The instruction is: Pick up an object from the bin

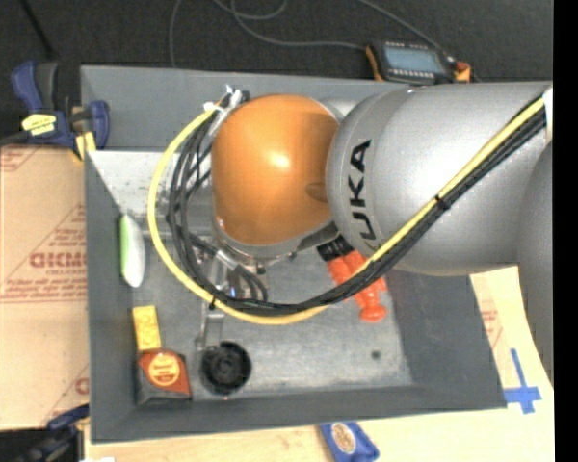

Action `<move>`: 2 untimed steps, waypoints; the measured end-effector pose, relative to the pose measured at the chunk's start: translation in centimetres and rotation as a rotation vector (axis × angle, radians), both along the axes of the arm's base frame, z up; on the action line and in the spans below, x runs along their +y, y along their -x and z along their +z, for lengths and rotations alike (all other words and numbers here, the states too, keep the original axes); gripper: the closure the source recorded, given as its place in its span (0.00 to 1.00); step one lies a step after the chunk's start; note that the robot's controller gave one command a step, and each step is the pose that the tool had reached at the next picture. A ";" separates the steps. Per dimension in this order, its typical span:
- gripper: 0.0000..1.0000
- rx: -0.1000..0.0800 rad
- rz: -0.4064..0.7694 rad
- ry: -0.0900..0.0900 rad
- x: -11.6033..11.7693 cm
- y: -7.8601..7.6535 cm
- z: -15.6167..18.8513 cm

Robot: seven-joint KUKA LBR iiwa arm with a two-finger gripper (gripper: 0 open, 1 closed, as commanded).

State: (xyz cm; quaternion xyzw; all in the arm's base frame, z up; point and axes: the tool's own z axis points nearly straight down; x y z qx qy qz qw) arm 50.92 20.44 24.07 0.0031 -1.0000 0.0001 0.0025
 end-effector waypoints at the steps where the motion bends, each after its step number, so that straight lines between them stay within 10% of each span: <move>1: 0.00 -0.007 -0.005 -0.002 -0.1 -0.1 0.4; 2: 0.00 -0.014 0.010 -0.005 -1.5 -0.5 -4.0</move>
Offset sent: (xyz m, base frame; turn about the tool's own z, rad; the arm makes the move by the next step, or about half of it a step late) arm 0.0079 -0.0454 -0.1345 -0.0355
